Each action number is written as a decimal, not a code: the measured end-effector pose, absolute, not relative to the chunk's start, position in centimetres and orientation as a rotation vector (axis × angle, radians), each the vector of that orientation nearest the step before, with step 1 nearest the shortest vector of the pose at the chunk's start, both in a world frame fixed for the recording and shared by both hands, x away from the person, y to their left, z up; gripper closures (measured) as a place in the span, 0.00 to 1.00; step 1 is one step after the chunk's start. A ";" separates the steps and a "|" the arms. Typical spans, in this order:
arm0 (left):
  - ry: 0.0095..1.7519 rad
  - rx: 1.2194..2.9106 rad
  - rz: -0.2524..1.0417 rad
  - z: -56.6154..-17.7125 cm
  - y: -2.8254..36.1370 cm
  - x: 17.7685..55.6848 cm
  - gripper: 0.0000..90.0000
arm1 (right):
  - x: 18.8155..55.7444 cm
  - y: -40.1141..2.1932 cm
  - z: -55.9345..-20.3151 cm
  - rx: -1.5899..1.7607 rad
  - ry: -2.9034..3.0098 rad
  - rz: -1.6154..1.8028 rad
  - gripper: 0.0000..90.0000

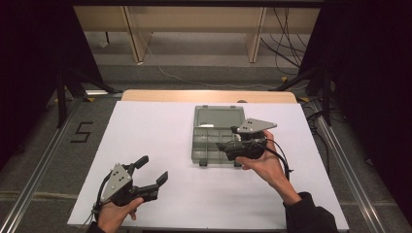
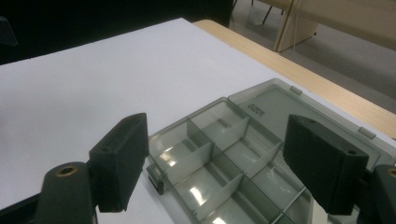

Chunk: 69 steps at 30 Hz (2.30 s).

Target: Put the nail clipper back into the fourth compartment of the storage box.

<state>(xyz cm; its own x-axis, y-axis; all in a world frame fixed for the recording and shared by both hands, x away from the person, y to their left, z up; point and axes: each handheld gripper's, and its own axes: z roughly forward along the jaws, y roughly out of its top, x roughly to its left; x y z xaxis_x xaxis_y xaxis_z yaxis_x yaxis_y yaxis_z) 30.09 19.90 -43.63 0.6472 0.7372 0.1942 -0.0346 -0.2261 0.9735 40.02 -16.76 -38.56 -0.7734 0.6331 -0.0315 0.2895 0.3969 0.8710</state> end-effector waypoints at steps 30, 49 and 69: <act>0.594 1.672 0.798 -43.6 19.9 30.0 0.17 | 36.9 -17.2 -38.6 0.776 2.196 1.512 0.22; 0.591 1.673 0.794 -43.6 19.8 30.0 0.17 | 35.6 -17.9 -39.4 0.741 2.137 1.577 0.21; 0.592 1.674 0.798 -43.6 19.9 30.0 0.17 | 34.3 -19.0 -40.3 0.751 2.107 1.626 0.21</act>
<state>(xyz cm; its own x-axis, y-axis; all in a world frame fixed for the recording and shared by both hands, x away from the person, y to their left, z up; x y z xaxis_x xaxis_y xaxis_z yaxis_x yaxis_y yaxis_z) 29.98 19.87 -43.59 0.6440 0.7388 0.1987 -0.0239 -0.2402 0.9704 34.30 -18.96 -40.27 -0.7876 0.6156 0.0280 0.1831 0.1904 0.9645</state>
